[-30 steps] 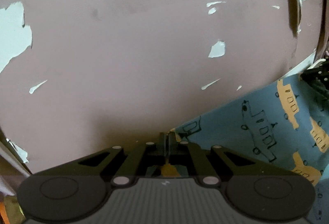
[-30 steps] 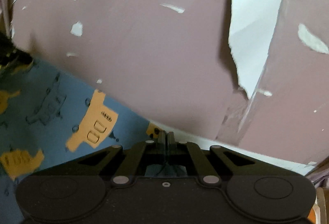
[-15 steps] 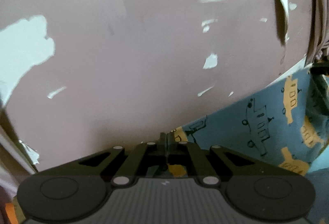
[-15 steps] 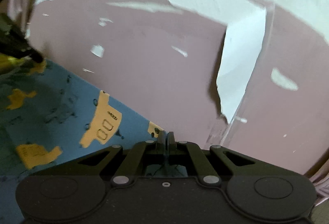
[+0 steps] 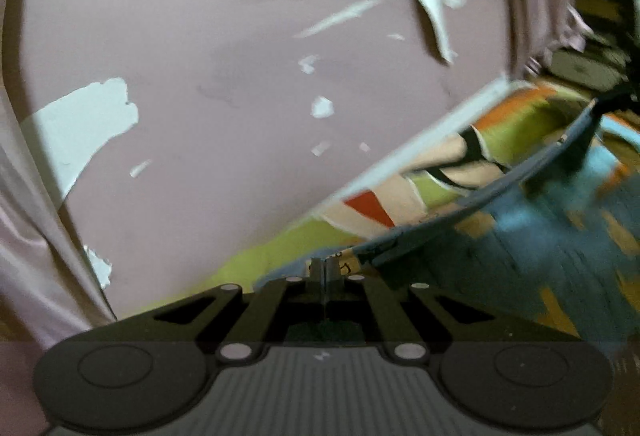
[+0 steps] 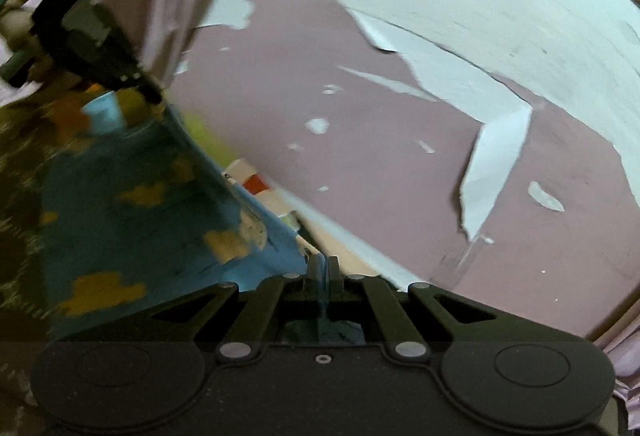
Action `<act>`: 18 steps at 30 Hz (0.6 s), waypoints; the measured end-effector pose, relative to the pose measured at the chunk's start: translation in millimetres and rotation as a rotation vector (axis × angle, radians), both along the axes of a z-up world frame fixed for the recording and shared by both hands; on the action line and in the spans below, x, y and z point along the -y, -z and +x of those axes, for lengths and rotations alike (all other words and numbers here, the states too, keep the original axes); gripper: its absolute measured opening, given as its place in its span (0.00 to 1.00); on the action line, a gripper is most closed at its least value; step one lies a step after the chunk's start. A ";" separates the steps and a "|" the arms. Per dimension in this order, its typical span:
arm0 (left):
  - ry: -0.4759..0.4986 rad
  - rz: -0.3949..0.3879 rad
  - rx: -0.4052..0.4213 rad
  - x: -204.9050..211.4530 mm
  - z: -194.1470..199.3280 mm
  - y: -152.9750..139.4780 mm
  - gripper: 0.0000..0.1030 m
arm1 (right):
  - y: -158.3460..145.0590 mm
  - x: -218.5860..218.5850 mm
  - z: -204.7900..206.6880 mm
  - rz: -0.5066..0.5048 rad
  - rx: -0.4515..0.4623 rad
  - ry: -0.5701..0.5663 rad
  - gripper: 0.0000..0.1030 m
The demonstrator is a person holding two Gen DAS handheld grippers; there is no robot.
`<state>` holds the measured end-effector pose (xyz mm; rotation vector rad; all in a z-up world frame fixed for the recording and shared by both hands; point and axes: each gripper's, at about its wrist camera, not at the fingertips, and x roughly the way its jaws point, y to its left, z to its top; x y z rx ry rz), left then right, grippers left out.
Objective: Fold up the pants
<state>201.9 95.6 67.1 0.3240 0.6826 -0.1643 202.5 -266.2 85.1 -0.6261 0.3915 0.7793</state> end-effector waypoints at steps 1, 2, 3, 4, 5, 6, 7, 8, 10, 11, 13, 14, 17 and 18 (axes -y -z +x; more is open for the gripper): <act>0.021 0.018 -0.005 4.3 -11.6 0.8 0.00 | 3.0 0.3 -11.7 -0.014 -0.004 -0.012 0.00; 0.042 0.039 -0.013 9.3 -23.4 0.8 0.00 | 6.5 0.5 -21.1 -0.028 -0.007 -0.023 0.00; 0.059 0.055 -0.020 11.9 -32.6 3.5 0.00 | 11.6 0.6 -31.9 -0.047 -0.016 -0.038 0.00; 0.075 0.070 -0.034 14.2 -41.0 8.0 0.00 | 17.0 0.3 -39.9 -0.067 -0.028 -0.050 0.00; 0.092 0.086 -0.055 16.8 -47.9 12.5 0.00 | 24.0 -0.4 -48.1 -0.094 -0.044 -0.068 0.00; 0.102 0.093 -0.073 21.1 -53.7 20.0 0.00 | 31.1 -1.6 -56.4 -0.127 -0.049 -0.091 0.00; 0.112 0.098 -0.086 24.0 -60.6 23.2 0.00 | 36.9 -2.8 -64.2 -0.159 -0.044 -0.118 0.00; 0.118 0.101 -0.094 26.9 -66.4 24.9 0.00 | 41.2 -3.8 -71.2 -0.184 -0.037 -0.138 0.00; 0.127 0.109 -0.110 30.0 -71.7 28.1 0.00 | 48.7 -5.1 -78.7 -0.217 -0.037 -0.152 0.00; 0.137 0.118 -0.113 30.8 -73.2 29.2 0.00 | 51.5 -5.2 -79.8 -0.221 -0.047 -0.146 0.00; 0.160 0.150 -0.115 32.2 -78.0 31.9 0.00 | 53.5 -5.5 -82.3 -0.222 -0.060 -0.141 0.00; 0.166 0.155 -0.125 32.2 -80.5 35.1 0.00 | 55.1 -5.2 -87.5 -0.223 -0.062 -0.144 0.00; 0.174 0.159 -0.149 29.3 -86.7 41.2 0.00 | 59.1 -5.6 -102.9 -0.239 -0.065 -0.179 0.00; 0.178 0.166 -0.155 29.2 -90.2 43.5 0.00 | 61.0 -5.3 -107.9 -0.243 -0.070 -0.192 0.00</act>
